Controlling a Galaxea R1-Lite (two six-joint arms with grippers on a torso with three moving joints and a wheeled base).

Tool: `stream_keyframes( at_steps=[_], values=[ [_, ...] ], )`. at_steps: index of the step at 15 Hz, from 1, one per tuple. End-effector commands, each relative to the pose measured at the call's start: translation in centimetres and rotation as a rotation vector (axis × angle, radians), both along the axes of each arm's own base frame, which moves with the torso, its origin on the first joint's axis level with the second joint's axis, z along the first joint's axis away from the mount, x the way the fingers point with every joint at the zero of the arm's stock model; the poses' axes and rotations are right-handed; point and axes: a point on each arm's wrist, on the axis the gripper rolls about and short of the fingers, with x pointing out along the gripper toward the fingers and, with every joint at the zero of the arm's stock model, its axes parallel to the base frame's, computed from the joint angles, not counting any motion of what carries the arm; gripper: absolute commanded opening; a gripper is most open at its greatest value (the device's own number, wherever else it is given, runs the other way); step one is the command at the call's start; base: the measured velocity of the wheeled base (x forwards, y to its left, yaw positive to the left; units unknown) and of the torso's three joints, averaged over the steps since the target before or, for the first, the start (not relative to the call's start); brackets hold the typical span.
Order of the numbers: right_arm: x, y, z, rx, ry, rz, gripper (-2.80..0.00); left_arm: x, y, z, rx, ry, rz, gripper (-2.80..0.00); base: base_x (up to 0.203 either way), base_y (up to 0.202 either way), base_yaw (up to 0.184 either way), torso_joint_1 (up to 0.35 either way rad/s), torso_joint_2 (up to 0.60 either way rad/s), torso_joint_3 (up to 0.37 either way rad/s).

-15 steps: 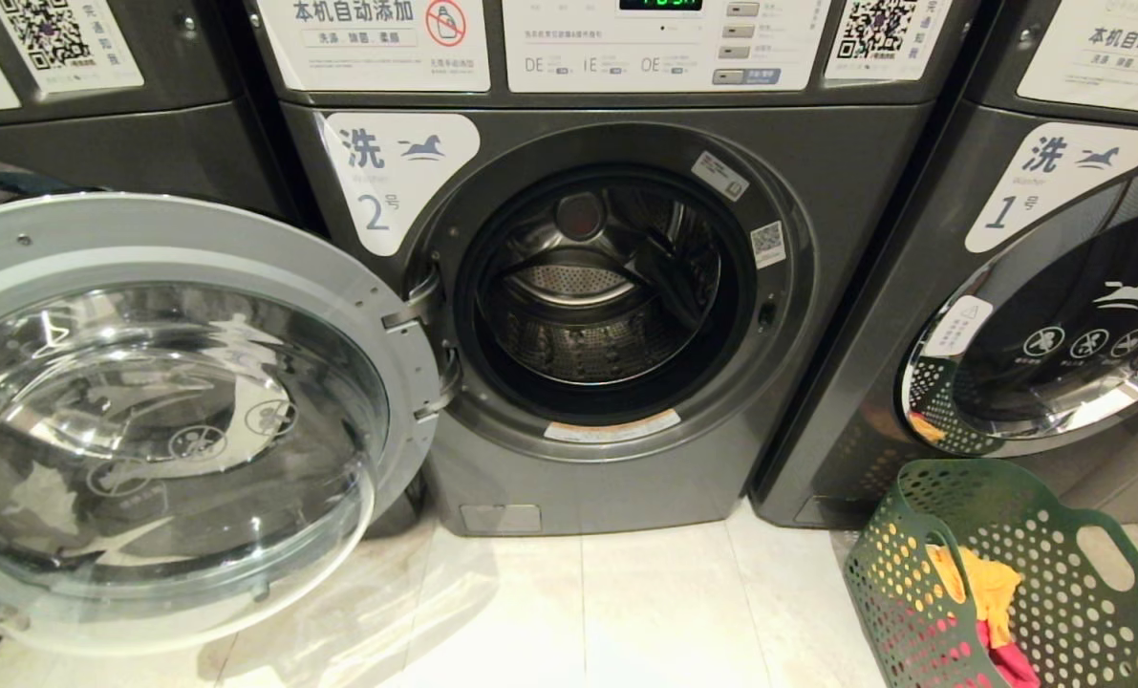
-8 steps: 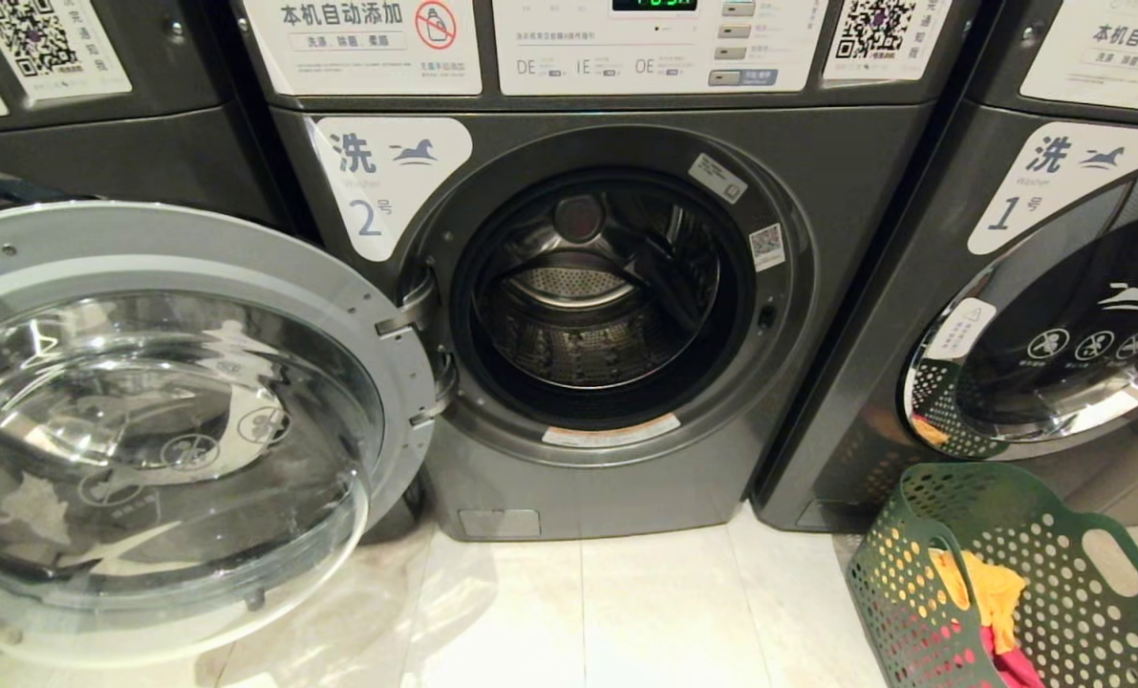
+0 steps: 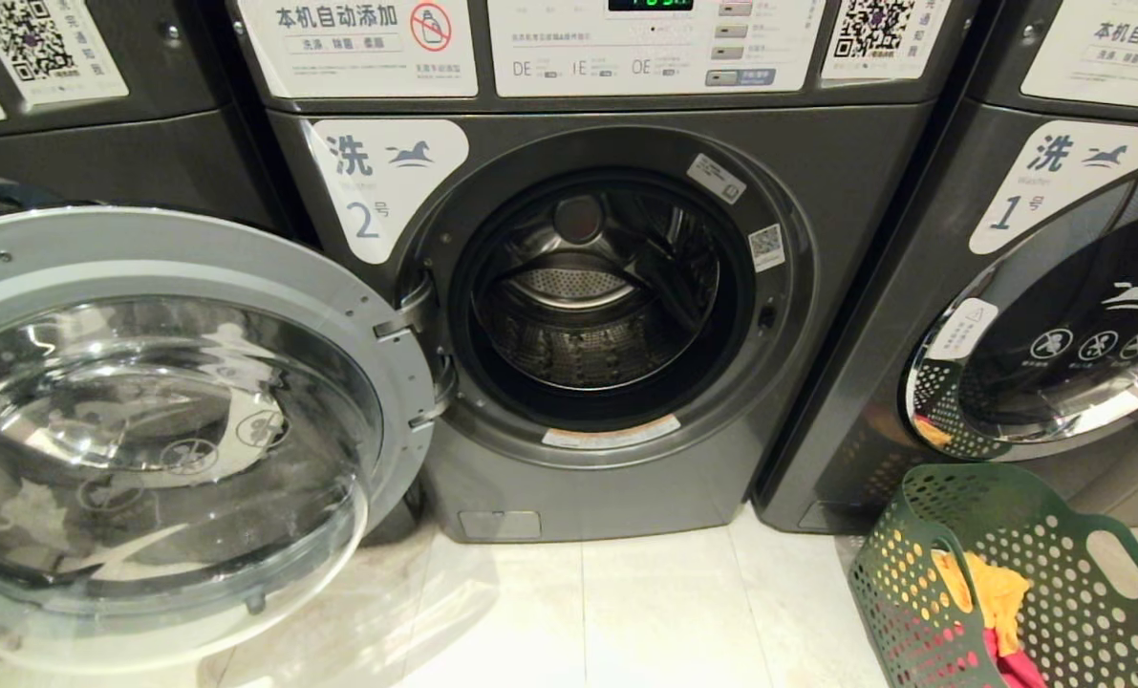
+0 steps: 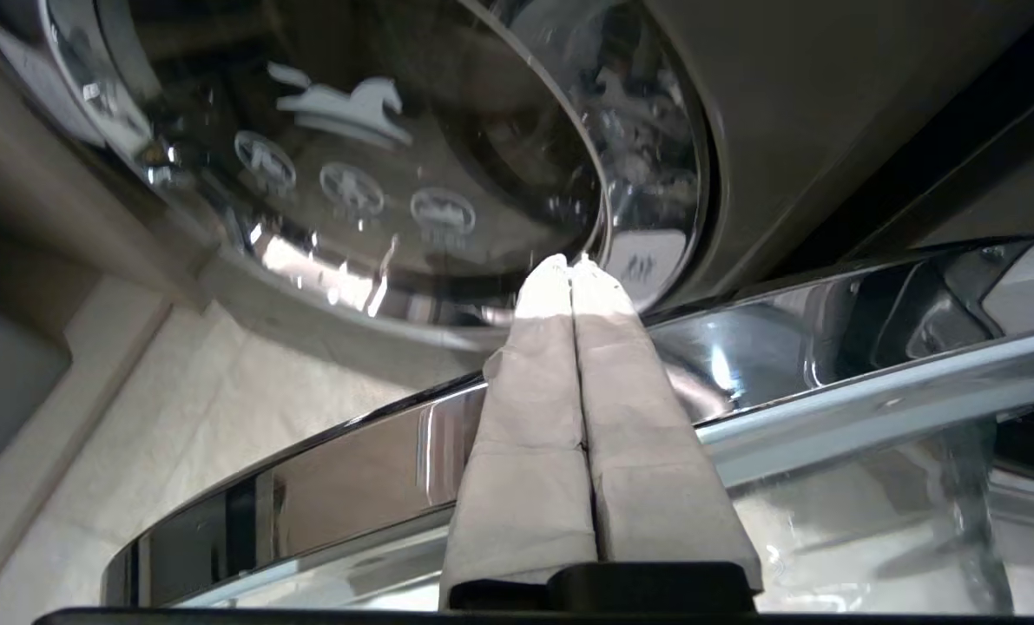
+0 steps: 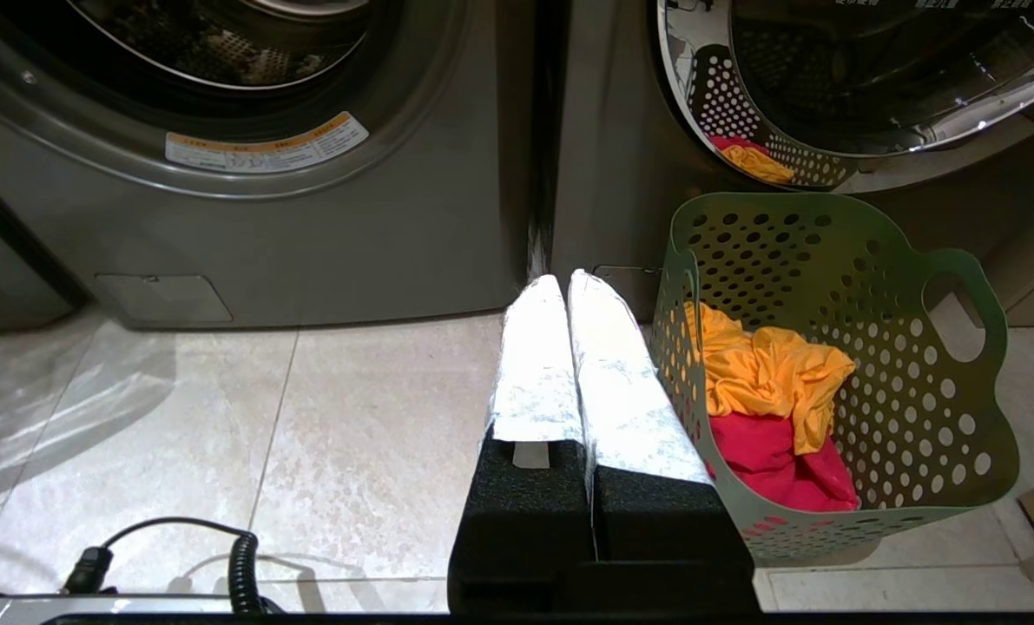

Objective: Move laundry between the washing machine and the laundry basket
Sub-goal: Close the washing machine door with the left hand

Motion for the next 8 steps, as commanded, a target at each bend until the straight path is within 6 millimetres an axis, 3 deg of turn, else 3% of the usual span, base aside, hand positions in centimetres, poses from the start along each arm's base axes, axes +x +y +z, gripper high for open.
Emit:
stream_keyframes(
  at_steps=[1,8],
  values=[
    [0.0,0.0,0.0,0.0,0.0,-0.001,-2.8,-0.6,-0.4,-0.6,-0.06,0.084,-0.008,-2.8,0.0,0.0,0.0,0.0,0.0,0.0],
    [0.0,0.0,0.0,-0.003,0.0,0.0,-2.8,-6.4,-4.9,1.6,-0.114,0.155,-0.049,-2.8,0.0,0.0,0.0,0.0,0.0,0.0]
  ],
)
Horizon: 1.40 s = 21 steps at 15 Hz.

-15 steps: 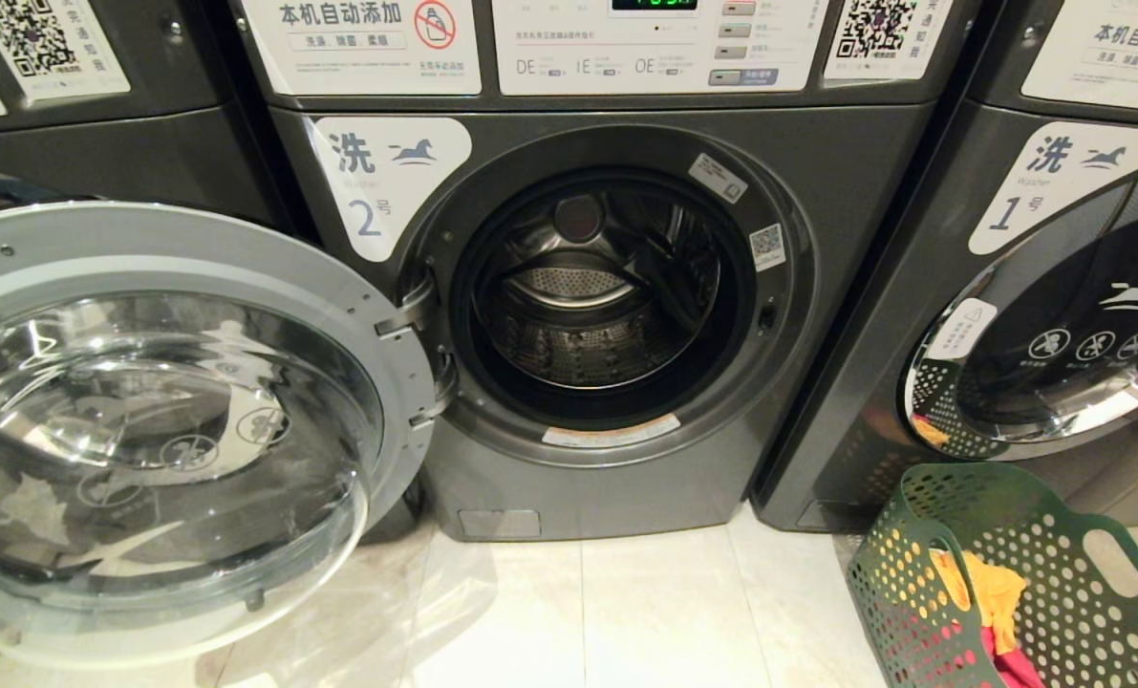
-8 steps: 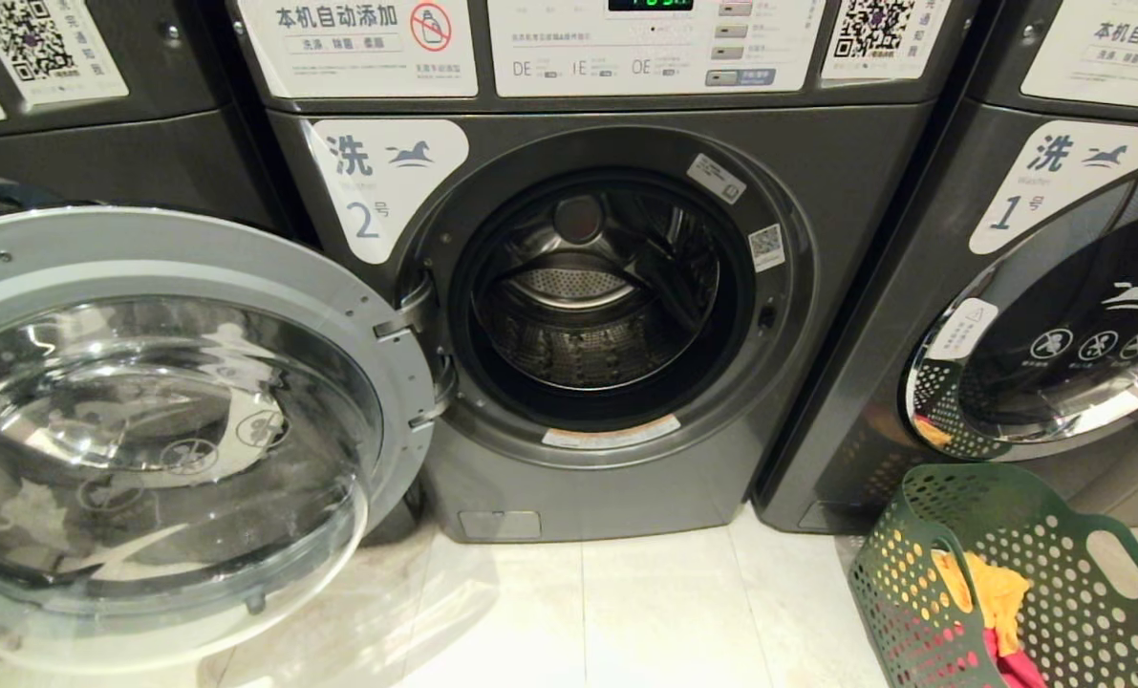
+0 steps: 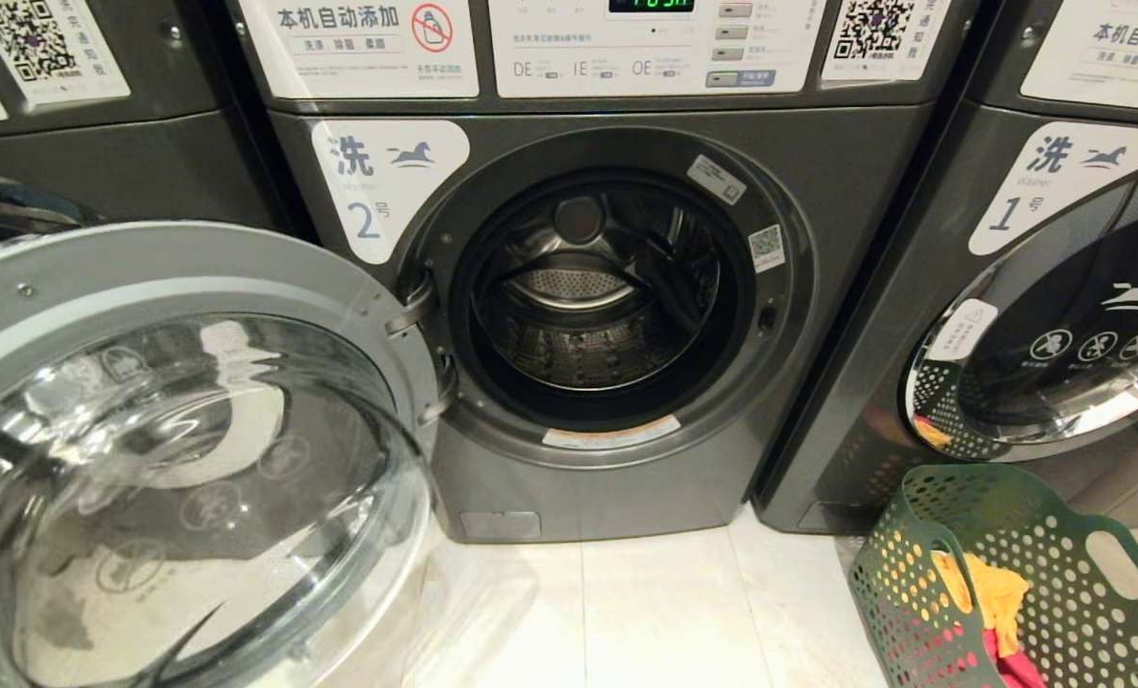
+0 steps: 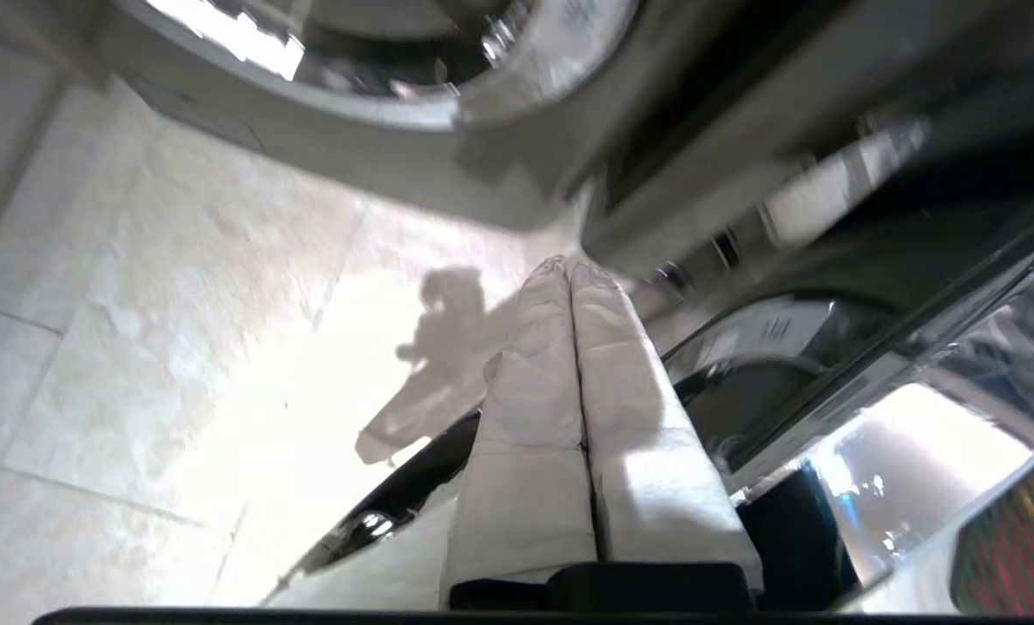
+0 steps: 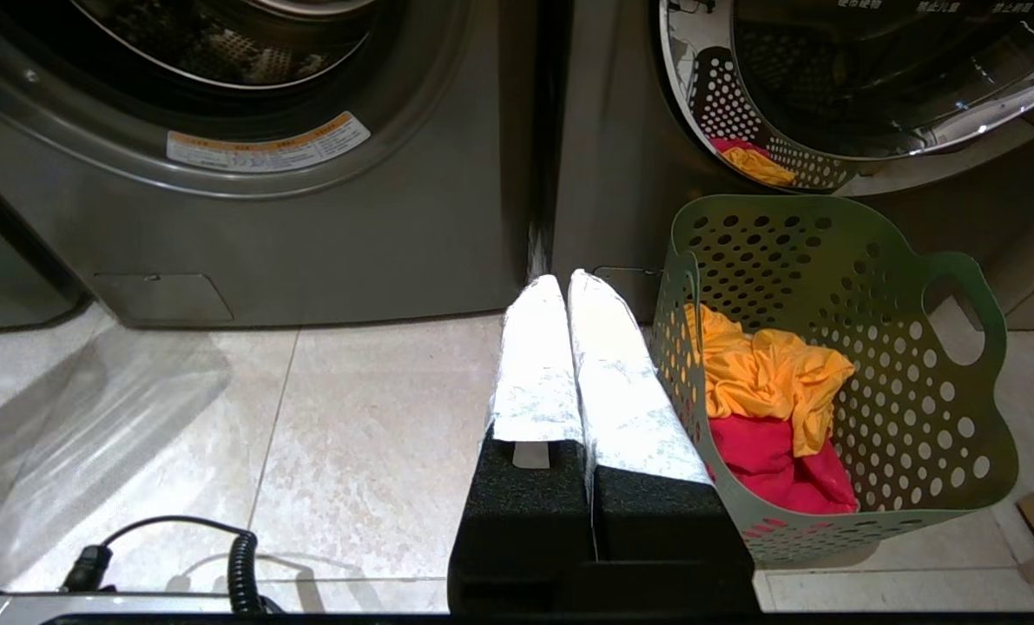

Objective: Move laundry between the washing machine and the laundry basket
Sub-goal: Close the washing machine door with the left hand

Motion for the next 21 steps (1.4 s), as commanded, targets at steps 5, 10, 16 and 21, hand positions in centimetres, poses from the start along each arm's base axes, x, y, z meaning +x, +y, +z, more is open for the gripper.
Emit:
stream_keyframes(
  at_steps=[5,10,16,21],
  values=[
    [0.0,0.0,0.0,0.001,0.001,-0.001,-2.8,-6.8,-6.2,1.7,-0.001,-0.032,-0.166,-2.8,0.0,0.0,0.0,0.0,0.0,0.0],
    [0.0,0.0,0.0,0.004,0.001,0.001,-2.8,-10.2,-8.6,1.5,-0.008,-0.022,-0.285,-2.8,0.0,0.0,0.0,0.0,0.0,0.0],
    [0.0,0.0,0.0,0.004,0.001,0.0,-2.8,-13.1,-10.2,0.7,-0.026,0.016,-0.476,-2.8,0.0,0.0,0.0,0.0,0.0,0.0],
    [0.0,0.0,0.0,0.005,0.001,-0.001,-2.8,-13.0,-10.9,-0.7,-0.018,0.066,-0.683,-2.8,0.0,0.0,0.0,0.0,0.0,0.0]
  ],
)
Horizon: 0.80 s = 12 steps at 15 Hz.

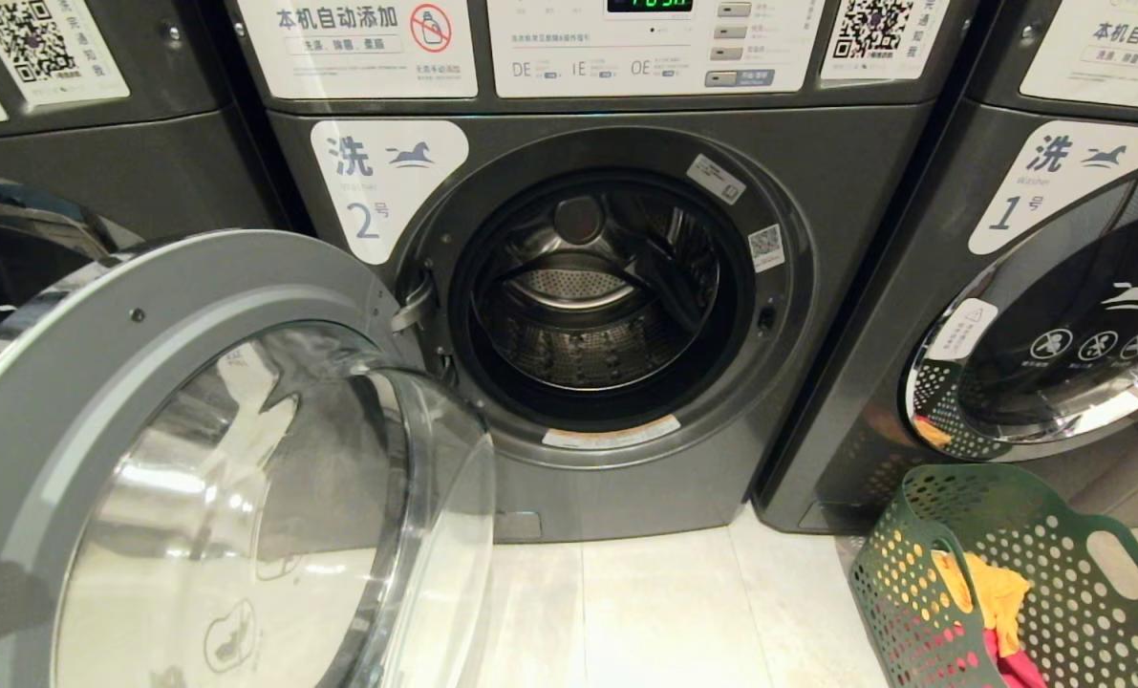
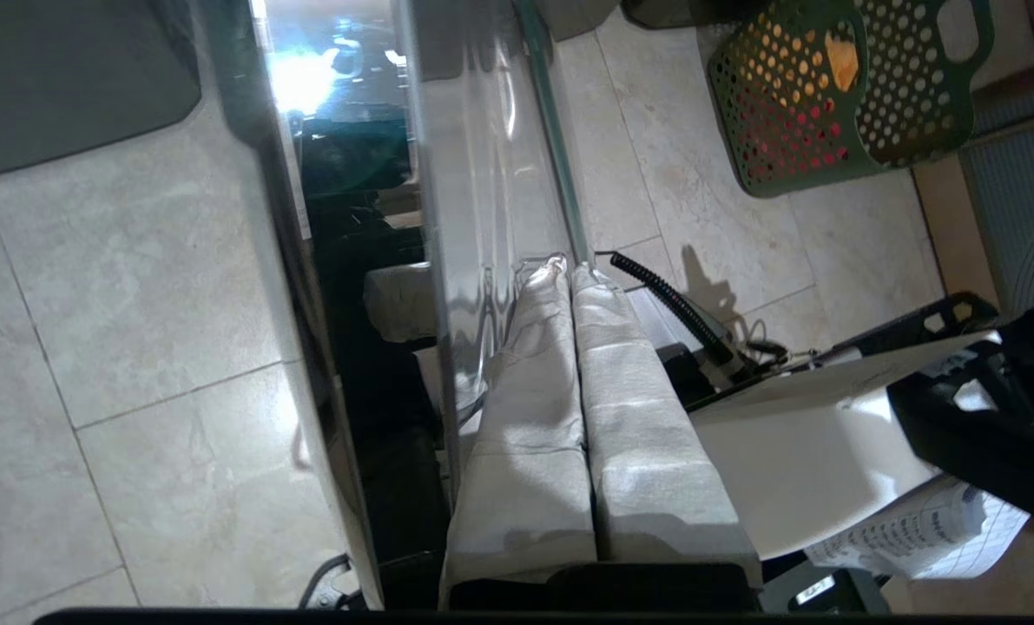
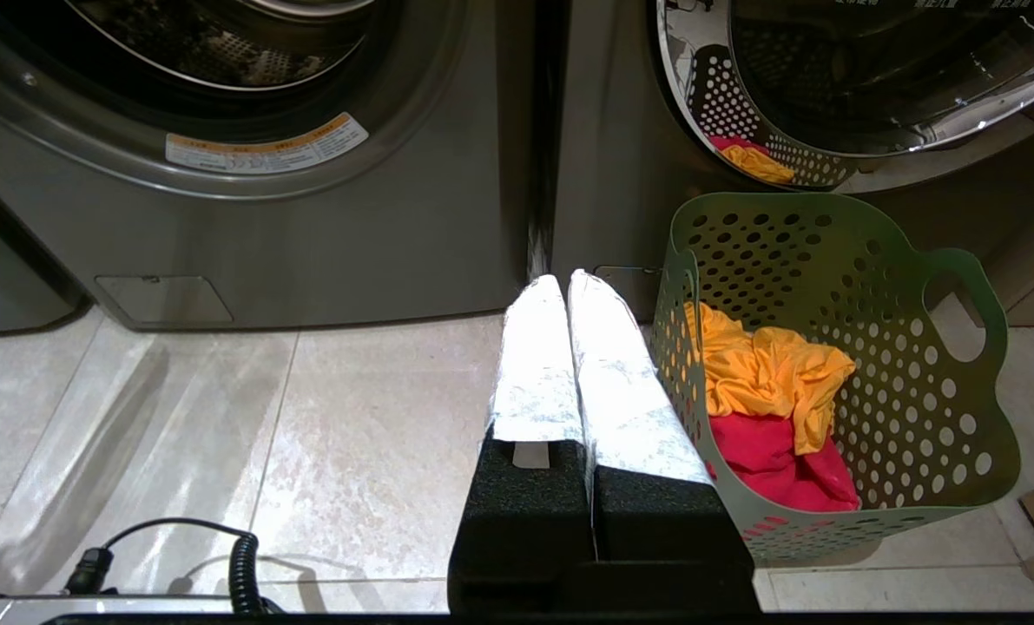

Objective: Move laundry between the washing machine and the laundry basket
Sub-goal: Close the washing machine door with the left hand

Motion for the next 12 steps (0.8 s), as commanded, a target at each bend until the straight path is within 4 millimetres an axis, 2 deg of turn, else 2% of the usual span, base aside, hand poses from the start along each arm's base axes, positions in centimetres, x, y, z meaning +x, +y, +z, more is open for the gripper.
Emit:
stream_keyframes(
  at_steps=[1,3,4,6,8,10,11,12],
  values=[
    [0.0,0.0,0.0,0.0,0.001,0.001,-2.8,0.3,-0.2,-0.4,0.023,0.007,-0.049,-2.8,0.0,0.0,0.0,0.0,0.0,0.0],
    [0.0,0.0,0.0,0.0,0.001,0.0,-2.8,2.0,-0.1,0.5,0.058,-0.083,0.002,-2.8,0.0,0.0,0.0,0.0,0.0,0.0],
    [0.0,0.0,0.0,0.0,0.001,0.002,-2.8,3.6,0.0,1.2,0.086,-0.168,0.098,-2.8,0.0,0.0,0.0,0.0,0.0,0.0],
    [0.0,0.0,0.0,0.0,0.001,0.002,-2.8,8.0,0.5,2.8,0.105,-0.351,0.365,-2.8,0.0,0.0,0.0,0.0,0.0,0.0],
    [0.0,0.0,0.0,0.0,0.001,0.0,-2.8,13.3,2.1,3.2,0.135,-0.453,0.646,-2.8,0.0,0.0,0.0,0.0,0.0,0.0],
    [0.0,0.0,0.0,0.0,0.001,0.001,-2.8,15.1,5.2,2.4,0.208,-0.447,0.845,-2.8,0.0,0.0,0.0,0.0,0.0,0.0],
    [0.0,0.0,0.0,0.002,0.0,0.001,-2.8,15.5,6.5,1.0,0.253,-0.383,0.899,-2.8,0.0,0.0,0.0,0.0,0.0,0.0],
    [0.0,0.0,0.0,0.002,0.0,-0.001,-2.8,15.6,7.0,-0.5,0.275,-0.295,0.899,-2.8,0.0,0.0,0.0,0.0,0.0,0.0]
  ],
)
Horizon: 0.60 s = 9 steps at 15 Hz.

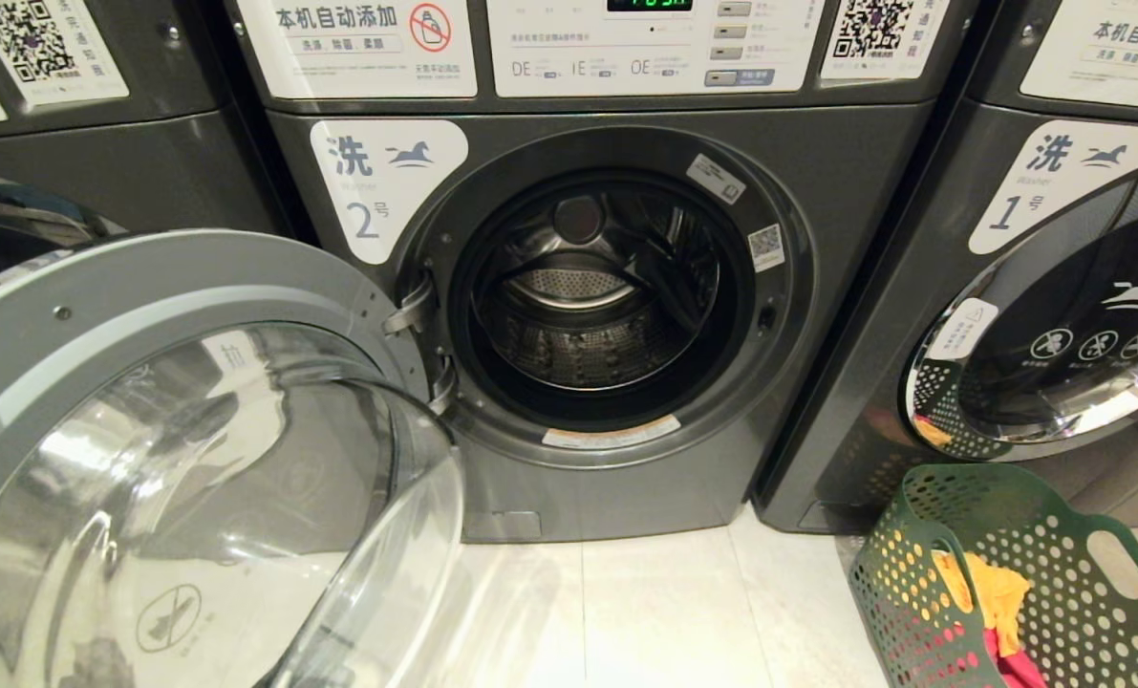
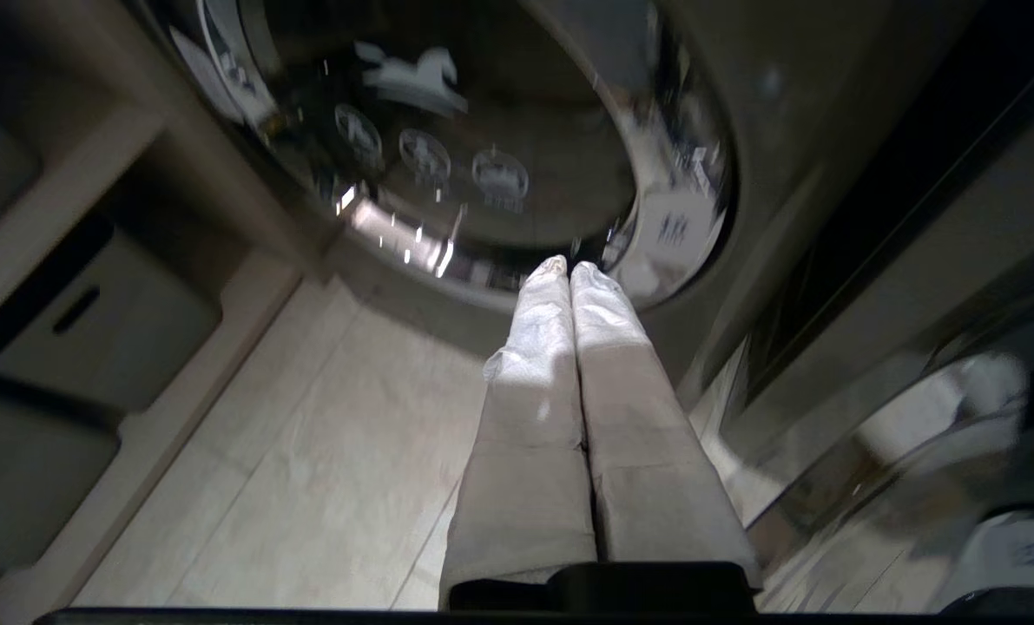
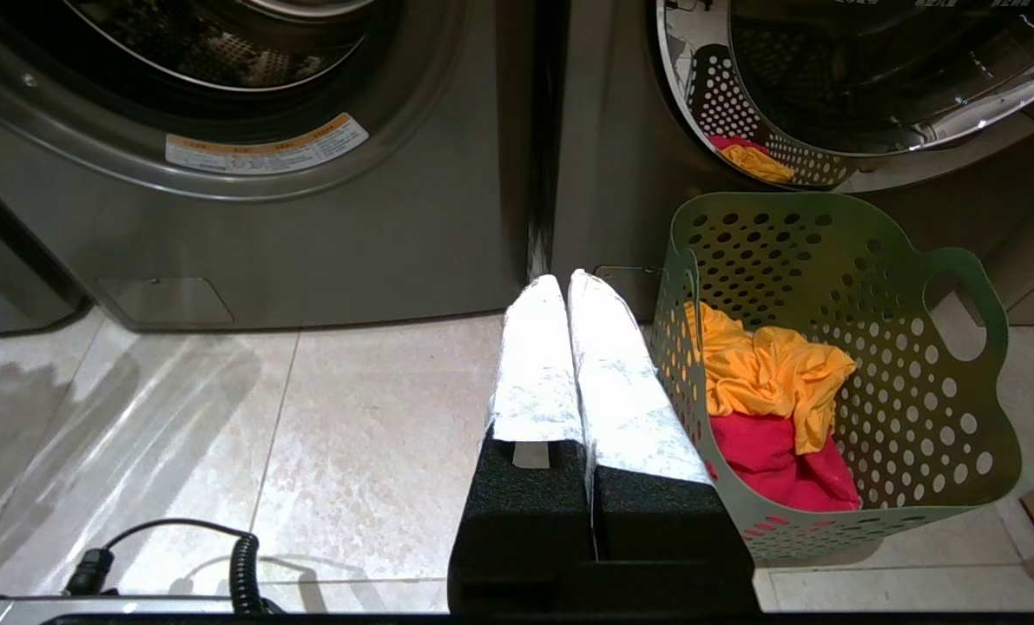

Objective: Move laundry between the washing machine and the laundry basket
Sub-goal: Close the washing machine door with the left hand

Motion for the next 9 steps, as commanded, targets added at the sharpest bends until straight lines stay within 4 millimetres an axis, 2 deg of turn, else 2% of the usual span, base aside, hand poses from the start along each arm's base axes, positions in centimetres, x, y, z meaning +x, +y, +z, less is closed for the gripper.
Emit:
stream_keyframes(
  at_steps=[1,4,7,9],
  values=[
    [0.0,0.0,0.0,0.0,0.001,0.001,-2.8,0.6,0.8,-2.2,-0.048,0.142,-0.003,-2.8,0.0,0.0,0.0,0.0,0.0,0.0],
    [0.0,0.0,0.0,0.0,0.001,0.0,-2.8,-1.8,-0.2,-1.9,-0.116,0.222,-0.13,-2.8,0.0,0.0,0.0,0.0,0.0,0.0],
    [0.0,0.0,0.0,0.0,0.001,0.0,-2.8,-3.2,-0.8,-1.3,-0.158,0.237,-0.218,-2.8,0.0,0.0,0.0,0.0,0.0,0.0],
    [0.0,0.0,0.0,0.0,0.001,0.0,-2.8,-4.4,-2.0,-1.2,-0.18,0.251,-0.323,-2.8,0.0,0.0,0.0,0.0,0.0,0.0]
  ],
)
